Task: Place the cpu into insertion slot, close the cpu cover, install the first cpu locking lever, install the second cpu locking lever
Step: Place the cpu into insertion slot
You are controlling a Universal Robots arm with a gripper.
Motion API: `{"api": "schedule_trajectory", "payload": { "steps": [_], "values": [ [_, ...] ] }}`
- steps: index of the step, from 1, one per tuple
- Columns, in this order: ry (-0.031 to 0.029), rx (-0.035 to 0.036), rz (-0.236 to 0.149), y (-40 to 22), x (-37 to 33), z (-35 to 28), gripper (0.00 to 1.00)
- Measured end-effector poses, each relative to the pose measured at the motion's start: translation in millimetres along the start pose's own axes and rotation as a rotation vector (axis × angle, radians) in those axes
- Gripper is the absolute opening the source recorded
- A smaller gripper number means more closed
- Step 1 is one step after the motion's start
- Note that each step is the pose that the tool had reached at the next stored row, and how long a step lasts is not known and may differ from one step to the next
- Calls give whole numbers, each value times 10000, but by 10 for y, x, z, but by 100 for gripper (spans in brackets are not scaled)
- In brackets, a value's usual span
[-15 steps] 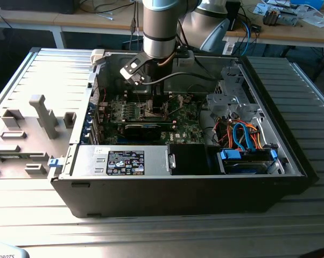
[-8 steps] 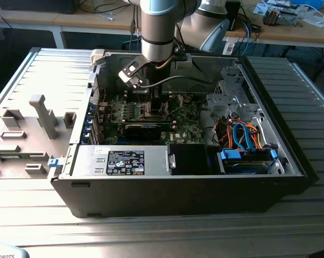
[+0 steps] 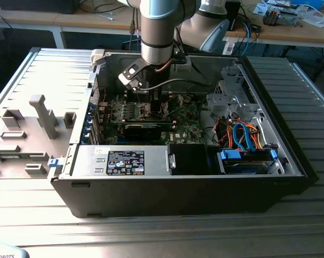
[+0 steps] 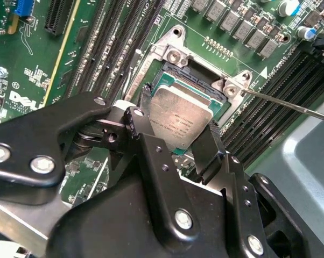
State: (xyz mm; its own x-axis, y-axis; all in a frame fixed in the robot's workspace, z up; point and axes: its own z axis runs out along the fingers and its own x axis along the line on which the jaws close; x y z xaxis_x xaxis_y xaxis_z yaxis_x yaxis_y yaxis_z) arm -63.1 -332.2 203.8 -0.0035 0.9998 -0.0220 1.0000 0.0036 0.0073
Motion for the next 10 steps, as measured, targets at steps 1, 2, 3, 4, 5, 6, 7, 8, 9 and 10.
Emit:
{"api": "schedule_trajectory", "payload": {
  "steps": [1,2,3,4,5,6,7,8,9,10],
  "values": [
    [0,0,12,0,0,4,55],
    [-1,1,26,0,0,8,55],
    [0,1,35,0,1,12,55],
    [0,1,49,0,1,17,55],
    [1,1,57,0,2,21,55],
    [0,1,70,0,5,28,55],
    [-1,3,82,-1,9,32,55],
    [-1,2,93,0,13,36,55],
    [0,2,101,0,15,41,55],
    [1,2,107,0,16,45,55]
  ]
}}
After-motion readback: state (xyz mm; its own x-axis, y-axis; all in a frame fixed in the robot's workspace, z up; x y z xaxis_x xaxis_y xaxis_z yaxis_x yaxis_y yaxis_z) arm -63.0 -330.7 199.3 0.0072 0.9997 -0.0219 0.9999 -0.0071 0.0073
